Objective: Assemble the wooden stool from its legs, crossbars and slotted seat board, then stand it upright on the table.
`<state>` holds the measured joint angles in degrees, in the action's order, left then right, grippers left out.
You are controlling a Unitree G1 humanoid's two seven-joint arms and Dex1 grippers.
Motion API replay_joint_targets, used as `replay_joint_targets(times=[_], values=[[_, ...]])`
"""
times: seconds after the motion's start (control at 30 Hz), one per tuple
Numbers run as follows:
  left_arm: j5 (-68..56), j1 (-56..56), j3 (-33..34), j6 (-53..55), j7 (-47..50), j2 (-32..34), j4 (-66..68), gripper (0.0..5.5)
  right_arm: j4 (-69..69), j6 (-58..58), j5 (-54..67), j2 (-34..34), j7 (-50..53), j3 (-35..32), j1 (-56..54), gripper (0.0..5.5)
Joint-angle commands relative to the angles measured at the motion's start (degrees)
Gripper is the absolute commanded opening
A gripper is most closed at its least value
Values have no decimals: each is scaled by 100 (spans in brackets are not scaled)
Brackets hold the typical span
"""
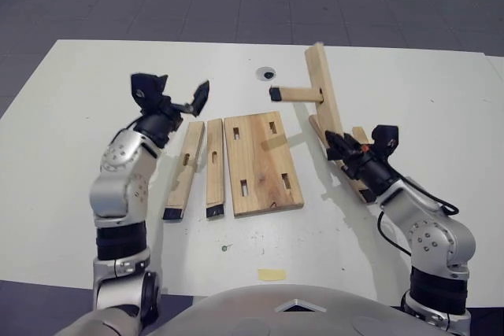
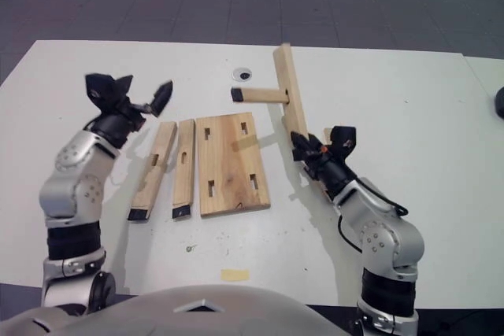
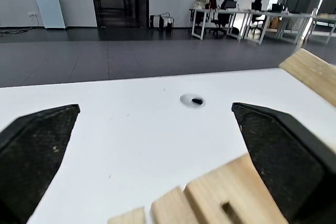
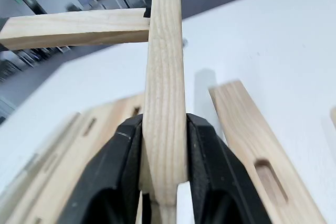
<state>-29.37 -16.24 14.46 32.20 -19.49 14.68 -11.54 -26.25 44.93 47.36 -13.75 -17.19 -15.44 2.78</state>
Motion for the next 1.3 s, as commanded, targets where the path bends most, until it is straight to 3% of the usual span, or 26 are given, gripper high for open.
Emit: replay_joint_targets(times=[0.03,0.17,0.3,0.47,0.63,1.3], values=[[-2575,-1036,970,1910,-349,159,644,540,237,191,1643,-355,-1194,-645,-345,103],[-4479,-1402,1112,2914,-223,77,739,540,164,662,2943,-640,-1672,-572,-630,103],[-5767,-1531,947,3210,102,13,600,540,65,796,3390,-671,-1764,-185,-782,103],[-6469,-1675,689,3073,459,168,393,540,-106,771,3480,-724,-1832,203,-664,103],[-6189,-1950,486,2807,714,363,530,540,-228,789,3427,-783,-1903,532,-522,103],[-6223,-2192,224,2542,319,631,560,203,-259,475,3126,-862,-1738,907,-234,103]])
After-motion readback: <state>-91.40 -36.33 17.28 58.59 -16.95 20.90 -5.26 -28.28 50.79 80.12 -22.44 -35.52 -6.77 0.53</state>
